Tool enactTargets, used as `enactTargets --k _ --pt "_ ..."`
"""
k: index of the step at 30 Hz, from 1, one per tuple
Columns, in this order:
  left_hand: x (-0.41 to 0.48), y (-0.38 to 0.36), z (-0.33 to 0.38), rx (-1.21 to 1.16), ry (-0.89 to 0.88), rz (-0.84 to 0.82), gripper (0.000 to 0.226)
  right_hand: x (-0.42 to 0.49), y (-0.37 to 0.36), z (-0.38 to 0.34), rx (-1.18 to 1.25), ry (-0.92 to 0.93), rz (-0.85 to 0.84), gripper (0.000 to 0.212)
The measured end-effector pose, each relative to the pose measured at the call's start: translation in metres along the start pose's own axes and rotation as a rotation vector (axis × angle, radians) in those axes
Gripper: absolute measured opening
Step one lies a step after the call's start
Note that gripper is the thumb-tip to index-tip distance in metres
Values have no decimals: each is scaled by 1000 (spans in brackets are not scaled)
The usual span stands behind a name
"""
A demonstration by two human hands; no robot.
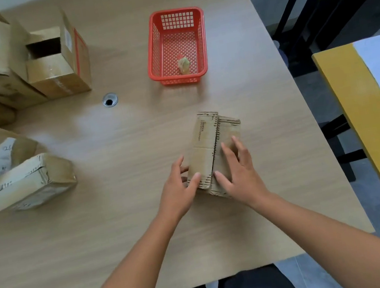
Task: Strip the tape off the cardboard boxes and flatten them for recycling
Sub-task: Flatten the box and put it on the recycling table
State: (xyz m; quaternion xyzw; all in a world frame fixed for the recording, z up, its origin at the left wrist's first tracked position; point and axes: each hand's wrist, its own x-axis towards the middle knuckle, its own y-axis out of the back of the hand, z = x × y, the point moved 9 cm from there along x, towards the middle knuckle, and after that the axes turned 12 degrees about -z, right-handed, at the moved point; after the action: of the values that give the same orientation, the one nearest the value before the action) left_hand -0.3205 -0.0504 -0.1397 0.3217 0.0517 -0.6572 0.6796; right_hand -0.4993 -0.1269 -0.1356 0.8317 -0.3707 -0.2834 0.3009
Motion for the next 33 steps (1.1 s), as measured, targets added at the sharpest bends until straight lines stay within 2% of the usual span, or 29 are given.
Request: enactTargets --k 3,6,9,11,17,23,27,30,33 --pt "-40 7 -24 117 24 -34 81 -37 -35 -18 99 -100 -3 77" --pt "-70 13 -46 133 56 -138 100 -65 -66 -22 383 -247 -54 77" --pt "-96 23 -64 123 85 -219 116 -82 -84 -44 419 -217 -139 81" --pt "-112 29 -72 162 92 -202 119 -92 -98 -59 422 -195 -231 82" --pt "-148 51 -94 236 135 3 69 -107 -123 -91 332 -179 -361 84" --pt "-164 61 -110 280 171 21 85 -117 -149 -103 330 -158 -372 82" --pt "-170 61 -110 308 164 16 78 -124 -154 -105 325 -163 -356 83" --pt "-176 64 -113 176 126 -35 74 -128 -154 -105 353 -189 -332 81" --pt "-181 72 -119 20 51 -96 52 -133 -152 -103 321 -229 -280 84"
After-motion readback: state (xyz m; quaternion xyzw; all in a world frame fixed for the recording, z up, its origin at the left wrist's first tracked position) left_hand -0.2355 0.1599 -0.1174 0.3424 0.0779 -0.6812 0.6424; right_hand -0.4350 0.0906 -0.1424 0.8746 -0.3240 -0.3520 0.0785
